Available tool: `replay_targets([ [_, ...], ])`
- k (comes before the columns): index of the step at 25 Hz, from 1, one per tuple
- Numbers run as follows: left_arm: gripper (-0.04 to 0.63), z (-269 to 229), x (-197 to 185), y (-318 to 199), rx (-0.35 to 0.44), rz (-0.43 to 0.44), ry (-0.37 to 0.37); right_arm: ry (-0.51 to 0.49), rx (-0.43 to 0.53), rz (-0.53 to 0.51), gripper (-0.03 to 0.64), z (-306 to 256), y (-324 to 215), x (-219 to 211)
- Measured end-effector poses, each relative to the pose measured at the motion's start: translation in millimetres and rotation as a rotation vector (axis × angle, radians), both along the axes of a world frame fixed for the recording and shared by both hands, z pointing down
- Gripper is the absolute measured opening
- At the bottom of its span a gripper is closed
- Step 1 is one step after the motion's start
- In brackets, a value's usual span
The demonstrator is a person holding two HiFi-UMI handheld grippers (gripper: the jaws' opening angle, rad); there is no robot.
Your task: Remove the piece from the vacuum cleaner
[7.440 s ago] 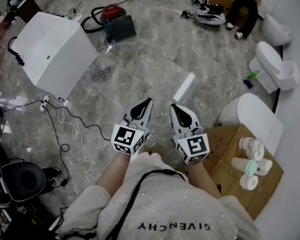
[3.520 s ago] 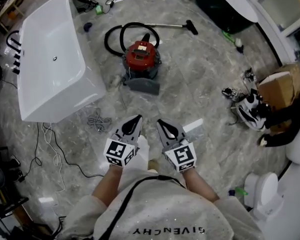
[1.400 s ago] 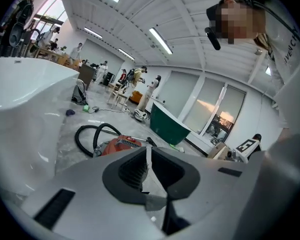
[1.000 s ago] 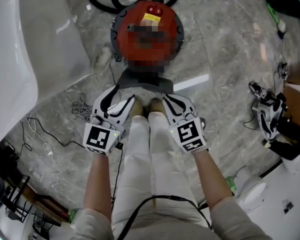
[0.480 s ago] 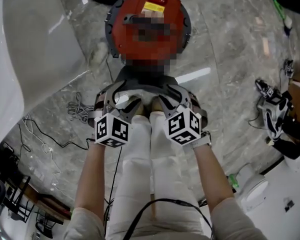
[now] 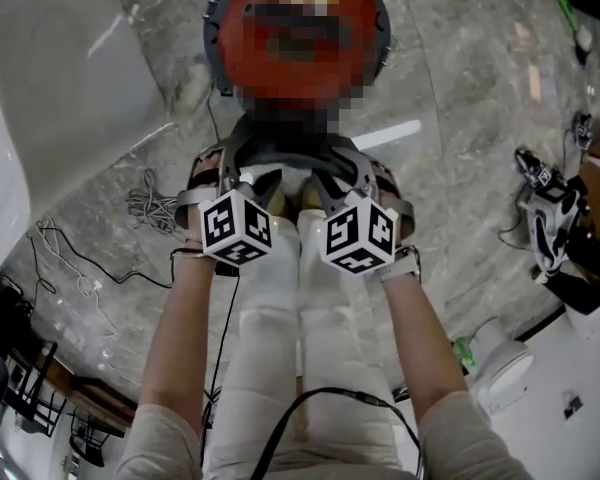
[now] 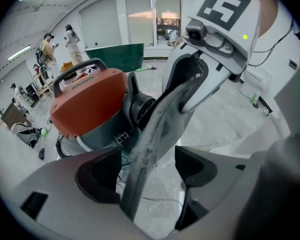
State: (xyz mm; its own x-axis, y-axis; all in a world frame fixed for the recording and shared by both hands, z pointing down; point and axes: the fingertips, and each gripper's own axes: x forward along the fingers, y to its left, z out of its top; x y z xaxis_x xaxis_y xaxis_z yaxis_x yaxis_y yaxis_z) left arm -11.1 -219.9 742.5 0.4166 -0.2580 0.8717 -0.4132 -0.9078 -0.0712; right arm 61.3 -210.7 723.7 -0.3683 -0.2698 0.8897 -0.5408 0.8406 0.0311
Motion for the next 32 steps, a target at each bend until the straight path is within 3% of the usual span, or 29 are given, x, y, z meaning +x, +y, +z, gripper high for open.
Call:
replay_targets([
  [5,0.331,6,-1,3,0.013,0.006,-0.039,0.008,0.022,-0.039,0.163,4,-1,0],
  [6,0.302,4,-2,1,0.031,-0.001,-0.036,0.012,0.028,-0.049,0.156,3,0,0],
  [8,0.124,-2,-5,-3,0.076,-0.022,-0.034,0.019,0.042,-0.061,0.131,3,1,-1],
  [11,0.040,-4,-7,-3,0.088,-0.021,-0.039,0.026,0.066,-0.059,0.109,2,-1,0],
  [17,0.034,-6,-7,3,0.062,-0.047,-0.016,0.022,0.106,-0.047,0.047,-3,3,1],
  [32,0.034,-7,-10,13,0.043,-0.085,0.016,0.022,0.106,-0.070,0.040,-4,12,-1],
])
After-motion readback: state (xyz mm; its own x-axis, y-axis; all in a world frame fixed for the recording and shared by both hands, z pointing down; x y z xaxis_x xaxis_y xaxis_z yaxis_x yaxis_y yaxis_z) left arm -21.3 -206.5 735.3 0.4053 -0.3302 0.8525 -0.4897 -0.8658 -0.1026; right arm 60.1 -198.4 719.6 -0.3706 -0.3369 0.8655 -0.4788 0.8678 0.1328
